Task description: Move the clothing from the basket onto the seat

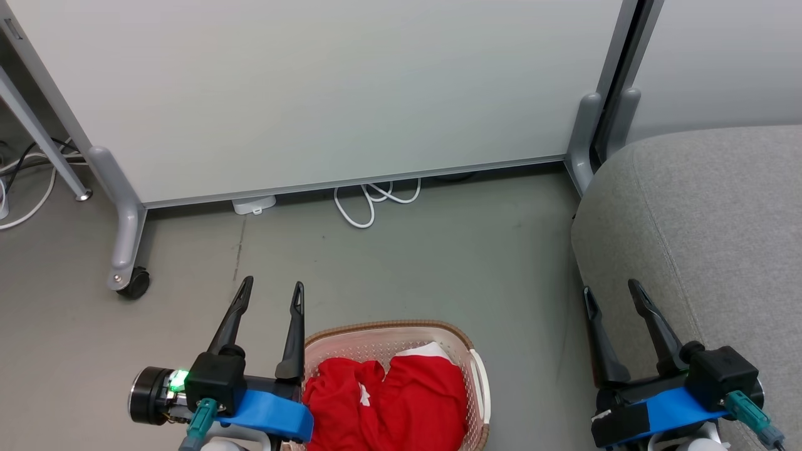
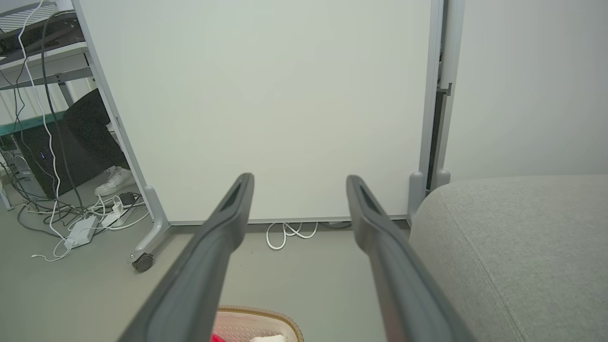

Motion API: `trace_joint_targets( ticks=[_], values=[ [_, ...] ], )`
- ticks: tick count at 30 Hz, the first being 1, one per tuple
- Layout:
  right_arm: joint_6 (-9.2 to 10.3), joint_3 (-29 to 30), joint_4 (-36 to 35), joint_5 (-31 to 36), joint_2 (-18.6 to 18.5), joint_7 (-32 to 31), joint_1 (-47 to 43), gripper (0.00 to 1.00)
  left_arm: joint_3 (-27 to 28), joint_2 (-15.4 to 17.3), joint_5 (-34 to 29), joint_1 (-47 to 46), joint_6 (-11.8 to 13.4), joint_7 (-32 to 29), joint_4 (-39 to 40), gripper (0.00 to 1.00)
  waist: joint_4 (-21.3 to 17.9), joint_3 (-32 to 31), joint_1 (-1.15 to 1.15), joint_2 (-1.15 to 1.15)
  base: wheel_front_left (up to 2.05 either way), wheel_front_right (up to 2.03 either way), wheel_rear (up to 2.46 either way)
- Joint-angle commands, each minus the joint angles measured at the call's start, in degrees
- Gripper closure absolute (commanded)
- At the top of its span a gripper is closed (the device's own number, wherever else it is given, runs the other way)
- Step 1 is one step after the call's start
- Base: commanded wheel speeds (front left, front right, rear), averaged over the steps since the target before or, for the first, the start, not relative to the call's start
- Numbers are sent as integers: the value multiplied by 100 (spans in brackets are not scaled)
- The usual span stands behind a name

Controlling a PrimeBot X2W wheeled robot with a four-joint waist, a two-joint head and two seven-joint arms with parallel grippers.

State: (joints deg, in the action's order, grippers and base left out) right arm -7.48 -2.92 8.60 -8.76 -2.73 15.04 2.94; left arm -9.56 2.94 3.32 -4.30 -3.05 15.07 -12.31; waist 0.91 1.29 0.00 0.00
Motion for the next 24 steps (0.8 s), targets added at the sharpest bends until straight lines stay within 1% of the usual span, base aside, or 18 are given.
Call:
trace_joint_targets(
  ticks=[1,7,11,13,14,15,17,24],
  values=[
    [-3,1,-15,-1,-28,22,-83,0,17,-7,22,-40,-12,16,-22,0,-5,14,0,0,0,0,0],
    [-3,-26,-54,-8,-27,22,2,0,26,-8,28,-193,-110,16,-125,0,-55,117,0,0,0,0,0],
    [-3,-96,-93,-38,-26,21,159,0,-10,51,-98,-482,-209,16,-404,0,-164,350,0,0,0,0,0],
    [-2,-145,-122,-31,-26,21,252,0,-58,120,-166,-667,-257,16,-546,0,-248,531,0,0,0,0,0],
    [-3,-140,-147,-51,-27,21,359,0,-120,198,-207,-876,-304,15,-735,0,-333,733,0,0,0,0,0],
    [-3,-140,-147,-51,-27,21,359,0,-120,198,-207,-876,-304,15,-735,0,-333,733,0,0,0,0,0],
    [-3,-142,-183,-70,-24,21,477,0,-187,273,-249,-1128,-352,15,-896,0,-423,958,0,0,0,0,0],
    [-3,-160,-327,-166,-22,21,918,0,-608,692,-373,-1969,-431,15,-1652,0,-742,1800,0,0,0,0,0]
  ],
)
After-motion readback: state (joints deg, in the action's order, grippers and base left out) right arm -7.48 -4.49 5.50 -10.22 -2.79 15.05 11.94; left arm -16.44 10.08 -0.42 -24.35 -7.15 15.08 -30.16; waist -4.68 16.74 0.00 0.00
